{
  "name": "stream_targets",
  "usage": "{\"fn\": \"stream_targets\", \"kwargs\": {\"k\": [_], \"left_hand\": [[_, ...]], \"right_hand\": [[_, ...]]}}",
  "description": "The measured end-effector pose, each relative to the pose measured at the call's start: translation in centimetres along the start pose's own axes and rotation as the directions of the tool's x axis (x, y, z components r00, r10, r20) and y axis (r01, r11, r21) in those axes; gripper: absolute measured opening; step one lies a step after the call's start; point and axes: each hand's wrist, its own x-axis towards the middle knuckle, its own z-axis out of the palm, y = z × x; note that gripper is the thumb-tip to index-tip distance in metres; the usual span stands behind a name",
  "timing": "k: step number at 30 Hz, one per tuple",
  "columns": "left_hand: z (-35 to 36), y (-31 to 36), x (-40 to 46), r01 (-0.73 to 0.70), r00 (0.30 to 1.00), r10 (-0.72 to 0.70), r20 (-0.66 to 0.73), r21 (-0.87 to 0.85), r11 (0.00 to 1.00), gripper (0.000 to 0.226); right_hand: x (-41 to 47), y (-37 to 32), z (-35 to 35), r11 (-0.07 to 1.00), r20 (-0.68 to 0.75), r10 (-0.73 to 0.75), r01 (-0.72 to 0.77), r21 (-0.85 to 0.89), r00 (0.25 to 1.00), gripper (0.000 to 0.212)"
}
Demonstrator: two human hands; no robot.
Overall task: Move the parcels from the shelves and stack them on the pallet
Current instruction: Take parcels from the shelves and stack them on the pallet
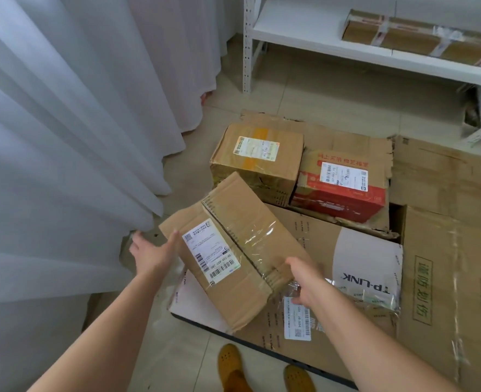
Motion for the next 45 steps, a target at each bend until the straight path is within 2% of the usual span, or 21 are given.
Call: {"fn": "stream_targets", "kwargs": {"k": [2,3,5,7,9,12,16,19,24,28,31,37,40,42,45], "left_hand": [[0.0,0.7,1.1,-0.164,0.981,0.169,0.095,-0.053,0.985,0.085],[0.1,1.0,1.4,-0.172,0.971,0.178,0.160,-0.046,0.984,0.080],[0.6,0.9,2.1,-0.119,0.972,0.121,0.201,-0.019,0.993,0.072],[1.2,0.7,2.3,-0.045,0.985,0.055,0.162,-0.060,0.997,0.066],[1.6,0.6,2.3,0.005,0.990,0.009,0.141,-0.103,0.995,0.066],[2.1,0.9,2.4,0.025,0.988,-0.013,0.155,-0.075,0.997,0.063],[2.3,2.0,1.1,0.045,0.986,-0.034,0.161,-0.066,0.997,0.040],[2.3,2.5,0.4,0.038,0.982,-0.024,0.185,-0.076,0.996,0.033],[2.0,3.0,0.0,0.031,0.975,0.006,0.224,-0.164,0.986,0.020],[2.0,2.4,-0.5,0.049,0.961,0.000,0.276,-0.169,0.984,0.028],[2.1,1.8,-0.9,0.073,0.946,-0.017,0.323,-0.161,0.984,0.038],[2.2,2.0,-1.6,0.025,0.936,0.024,0.350,-0.136,0.990,0.050],[2.5,1.9,-2.0,0.008,0.924,0.019,0.382,-0.069,0.998,0.080],[2.6,2.3,-3.5,-0.010,0.931,0.029,0.364,-0.054,0.998,0.074],[2.7,2.7,-5.3,0.002,0.968,0.001,0.249,-0.012,1.000,0.067]], "right_hand": [[0.5,0.6,0.1,0.998,0.140,0.051,-0.056,0.027,0.989,0.039],[0.7,0.7,0.2,0.998,0.156,0.035,-0.042,0.041,0.987,0.033],[1.1,0.1,0.4,0.995,0.105,-0.044,0.034,0.092,0.993,0.031],[0.8,-1.3,0.3,0.975,0.015,-0.174,0.171,0.141,0.985,0.027],[0.8,-3.1,-0.1,0.938,-0.003,-0.301,0.296,0.177,0.954,0.030],[0.4,-4.9,-0.4,0.904,-0.016,-0.409,0.407,0.133,0.913,0.049],[0.3,-5.1,-0.6,0.948,-0.048,-0.317,0.319,0.023,0.947,0.052],[0.1,-4.8,-0.5,0.941,-0.052,-0.335,0.337,0.024,0.941,0.032],[-0.1,-4.8,-1.0,0.917,-0.122,-0.376,0.388,0.095,0.919,0.052],[-0.4,-4.4,-1.5,0.907,-0.139,-0.403,0.415,0.071,0.905,0.053],[-0.4,-3.8,-1.7,0.925,-0.107,-0.376,0.380,0.024,0.920,0.057],[-0.9,-3.5,-2.7,0.922,-0.066,-0.384,0.386,0.013,0.921,0.054],[-1.3,-3.1,-3.3,0.931,-0.049,-0.365,0.366,0.007,0.930,0.053],[-1.8,-2.8,-3.9,0.938,-0.033,-0.346,0.346,0.005,0.938,0.055],[-2.8,-2.6,-5.1,0.948,-0.005,-0.318,0.318,-0.007,0.948,0.051]]}}
